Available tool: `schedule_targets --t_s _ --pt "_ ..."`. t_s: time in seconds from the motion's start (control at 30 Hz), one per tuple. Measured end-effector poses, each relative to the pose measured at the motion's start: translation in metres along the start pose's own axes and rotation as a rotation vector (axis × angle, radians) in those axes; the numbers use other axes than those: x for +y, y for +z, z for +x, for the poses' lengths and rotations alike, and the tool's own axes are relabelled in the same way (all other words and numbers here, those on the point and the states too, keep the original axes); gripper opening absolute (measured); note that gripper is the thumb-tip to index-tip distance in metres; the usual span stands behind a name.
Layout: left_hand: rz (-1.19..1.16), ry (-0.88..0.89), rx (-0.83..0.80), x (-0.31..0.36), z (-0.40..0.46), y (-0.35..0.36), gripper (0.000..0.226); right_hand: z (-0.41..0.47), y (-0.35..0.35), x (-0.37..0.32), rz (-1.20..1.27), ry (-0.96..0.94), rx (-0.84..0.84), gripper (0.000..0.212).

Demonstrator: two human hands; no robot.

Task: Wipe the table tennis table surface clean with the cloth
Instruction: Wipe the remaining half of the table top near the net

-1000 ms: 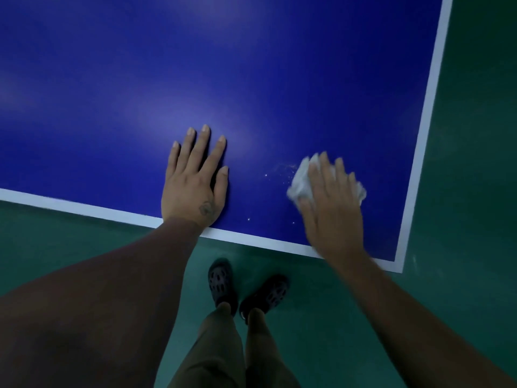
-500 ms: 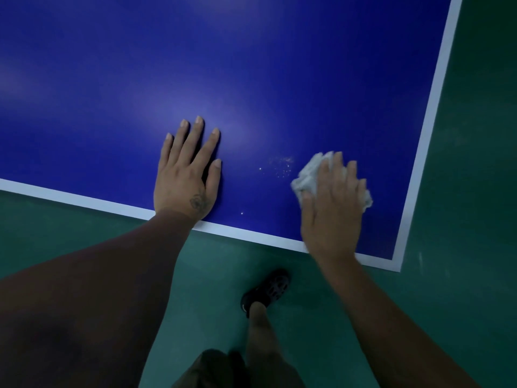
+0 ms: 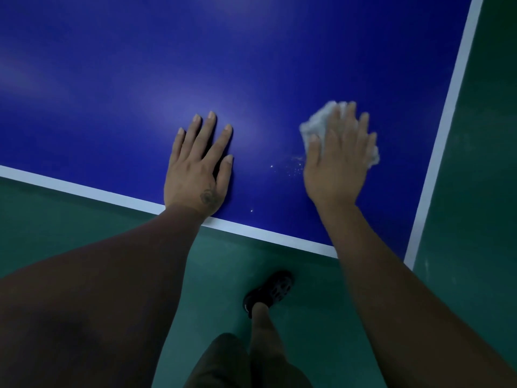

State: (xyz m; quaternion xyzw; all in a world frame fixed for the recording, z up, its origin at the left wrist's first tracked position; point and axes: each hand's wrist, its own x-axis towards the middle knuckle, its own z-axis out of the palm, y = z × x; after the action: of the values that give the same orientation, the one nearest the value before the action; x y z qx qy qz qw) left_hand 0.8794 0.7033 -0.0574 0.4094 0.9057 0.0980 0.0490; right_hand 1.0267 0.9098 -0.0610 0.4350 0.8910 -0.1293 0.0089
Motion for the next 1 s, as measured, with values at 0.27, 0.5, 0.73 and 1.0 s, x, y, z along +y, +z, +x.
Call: schedule_targets --t_s 0.27,0.5,0.73,1.0 --pt "0.003 0.002 0.003 -0.002 0.001 0.001 0.055 -0.157 0.021 -0.018 -0.033 -0.465 -0.240 0.063" --pt "0.006 -0.013 -0.009 -0.001 0.001 0.000 0.055 -0.090 0.005 0.022 -0.060 -0.179 -0.105 0.059" --pt "0.013 0.003 0.013 -0.002 0.000 0.002 0.054 -0.102 0.022 -0.054 -0.028 -0.357 -0.175 0.065" --pt "-0.012 0.000 0.008 -0.002 -0.002 0.002 0.055 -0.132 0.006 0.028 -0.078 -0.178 -0.152 0.056"
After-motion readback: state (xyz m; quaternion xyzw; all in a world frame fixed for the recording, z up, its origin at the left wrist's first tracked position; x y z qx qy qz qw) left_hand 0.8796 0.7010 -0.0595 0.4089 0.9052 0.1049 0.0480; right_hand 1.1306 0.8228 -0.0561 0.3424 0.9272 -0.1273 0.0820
